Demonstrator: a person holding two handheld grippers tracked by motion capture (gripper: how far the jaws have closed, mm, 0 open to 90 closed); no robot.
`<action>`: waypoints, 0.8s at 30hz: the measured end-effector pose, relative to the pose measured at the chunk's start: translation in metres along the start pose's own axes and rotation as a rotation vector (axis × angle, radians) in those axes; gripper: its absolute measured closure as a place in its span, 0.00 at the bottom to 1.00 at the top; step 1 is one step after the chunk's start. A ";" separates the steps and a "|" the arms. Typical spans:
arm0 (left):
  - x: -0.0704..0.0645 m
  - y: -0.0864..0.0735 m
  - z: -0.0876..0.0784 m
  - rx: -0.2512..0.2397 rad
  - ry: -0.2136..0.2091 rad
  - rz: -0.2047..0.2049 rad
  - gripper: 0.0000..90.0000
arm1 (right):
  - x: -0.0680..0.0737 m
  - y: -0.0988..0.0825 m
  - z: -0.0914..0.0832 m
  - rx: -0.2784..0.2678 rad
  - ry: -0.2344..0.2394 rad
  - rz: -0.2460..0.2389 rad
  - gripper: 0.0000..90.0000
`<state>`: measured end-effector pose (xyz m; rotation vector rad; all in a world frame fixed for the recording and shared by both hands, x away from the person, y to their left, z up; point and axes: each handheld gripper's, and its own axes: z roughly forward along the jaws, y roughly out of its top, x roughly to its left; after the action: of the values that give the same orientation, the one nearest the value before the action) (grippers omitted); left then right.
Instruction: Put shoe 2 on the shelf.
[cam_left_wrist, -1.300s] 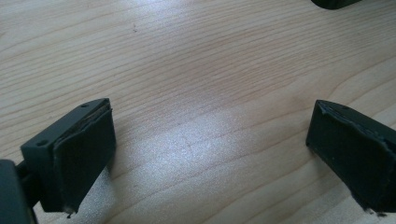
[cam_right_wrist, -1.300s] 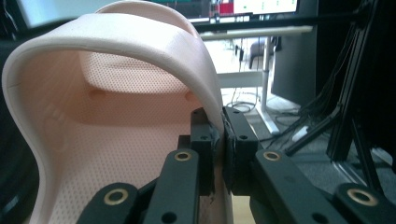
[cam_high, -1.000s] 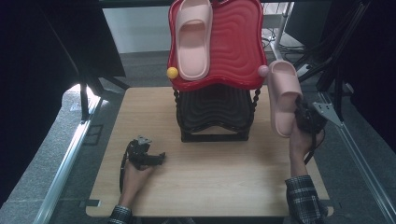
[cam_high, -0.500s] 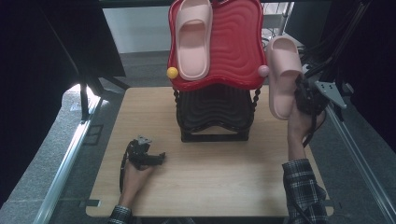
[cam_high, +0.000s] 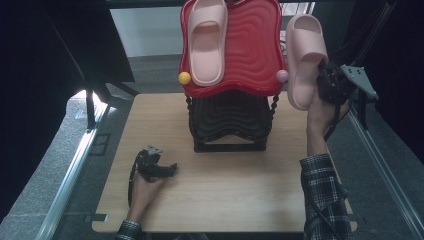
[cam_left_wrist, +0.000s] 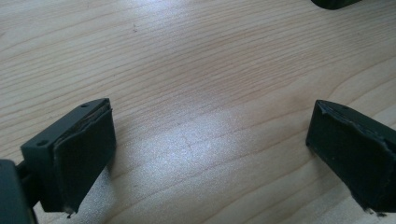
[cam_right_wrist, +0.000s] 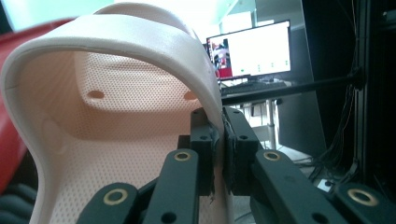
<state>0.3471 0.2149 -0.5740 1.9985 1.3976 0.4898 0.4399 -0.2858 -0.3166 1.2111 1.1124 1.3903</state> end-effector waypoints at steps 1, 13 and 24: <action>0.000 0.000 0.000 0.000 0.000 0.000 0.02 | 0.001 0.004 0.002 -0.006 -0.002 -0.002 0.93; 0.000 0.000 0.000 0.000 0.000 0.000 0.02 | 0.018 0.037 0.025 -0.007 -0.021 -0.033 0.93; 0.000 0.000 0.000 0.004 -0.001 -0.003 0.02 | 0.043 0.071 0.040 -0.035 -0.022 -0.086 0.92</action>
<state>0.3469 0.2148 -0.5737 1.9987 1.4022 0.4850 0.4705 -0.2509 -0.2375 1.1385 1.1077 1.3227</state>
